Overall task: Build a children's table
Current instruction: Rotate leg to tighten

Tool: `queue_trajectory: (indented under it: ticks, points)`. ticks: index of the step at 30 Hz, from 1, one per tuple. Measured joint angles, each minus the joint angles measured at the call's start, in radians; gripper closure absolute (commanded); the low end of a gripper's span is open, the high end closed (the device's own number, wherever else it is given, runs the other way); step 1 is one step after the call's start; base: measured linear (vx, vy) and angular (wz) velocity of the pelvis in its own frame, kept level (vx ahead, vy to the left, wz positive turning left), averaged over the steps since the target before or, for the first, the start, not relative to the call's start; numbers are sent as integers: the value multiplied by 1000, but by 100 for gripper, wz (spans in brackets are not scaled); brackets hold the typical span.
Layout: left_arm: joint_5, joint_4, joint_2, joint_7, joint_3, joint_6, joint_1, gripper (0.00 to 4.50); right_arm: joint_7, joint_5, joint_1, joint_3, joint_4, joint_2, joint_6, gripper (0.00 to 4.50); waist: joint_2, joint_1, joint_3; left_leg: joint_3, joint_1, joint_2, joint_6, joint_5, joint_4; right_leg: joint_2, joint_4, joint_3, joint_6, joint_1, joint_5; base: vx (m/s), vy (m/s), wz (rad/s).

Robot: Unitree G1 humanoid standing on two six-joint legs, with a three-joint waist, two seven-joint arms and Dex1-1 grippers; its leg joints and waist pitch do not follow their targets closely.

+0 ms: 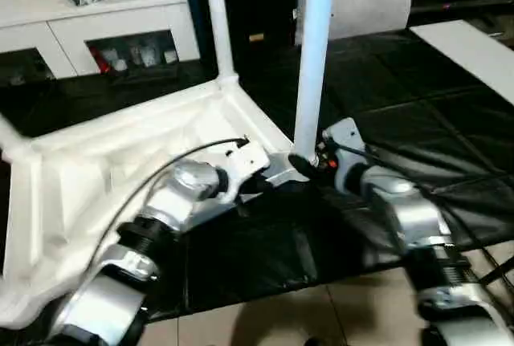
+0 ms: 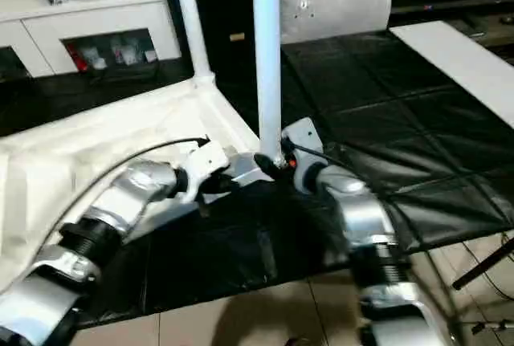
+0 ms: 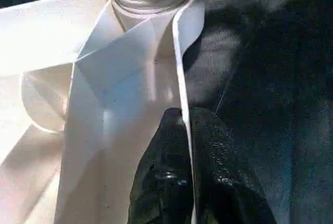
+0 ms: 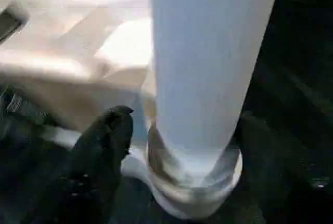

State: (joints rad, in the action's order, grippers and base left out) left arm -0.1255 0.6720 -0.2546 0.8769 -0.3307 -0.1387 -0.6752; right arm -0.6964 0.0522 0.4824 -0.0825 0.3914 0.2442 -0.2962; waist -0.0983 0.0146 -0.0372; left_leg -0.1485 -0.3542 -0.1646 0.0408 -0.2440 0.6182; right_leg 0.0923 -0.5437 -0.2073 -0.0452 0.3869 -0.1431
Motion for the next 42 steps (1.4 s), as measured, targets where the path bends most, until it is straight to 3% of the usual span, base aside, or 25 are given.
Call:
queue_trajectory:
  ticks: [5,9,14,15,18,24,35,42]
  points:
    - [-3,0,-66,92,-3,80,2,450,-206,27,-46,-37,-20,104,92,41,0,20,0,0,-13,-1,0,0,4,0,-12,1,-4,17,-5,0,0,0]
    - [11,1,-119,211,-32,192,18,450,-388,51,-44,-49,-11,195,113,41,1,43,0,-1,-13,-2,0,0,7,0,-16,1,-5,18,-6,0,0,0]
    - [23,9,-142,313,-57,280,22,450,-531,102,-15,-68,20,222,115,41,2,76,0,-1,-12,-3,0,1,10,0,-17,1,-6,17,-6,0,0,0]
    - [24,9,-147,337,-62,298,22,450,-565,112,-7,-73,23,225,115,66,4,82,1,-1,-12,-3,0,1,10,0,-18,1,-6,17,-6,0,0,0]
    - [33,9,-155,387,-70,322,22,450,-633,130,5,-86,30,229,113,87,12,95,1,-2,-12,-4,0,0,10,0,-18,2,-6,17,-6,0,0,0]
    - [46,7,-169,451,-79,355,24,450,-725,138,33,-124,64,229,111,145,21,110,1,-3,-12,-4,1,1,10,0,-19,2,-6,17,-6,0,0,0]
    - [68,-22,-178,479,-78,358,47,450,-770,147,44,-125,92,229,110,232,22,121,1,-4,-11,-4,1,1,10,0,-20,3,-6,17,-6,0,0,0]
    - [87,-41,-174,482,-55,306,69,450,-755,150,26,-121,62,218,103,249,22,124,1,-6,-10,-5,1,1,10,0,-20,4,-6,17,-6,0,0,0]
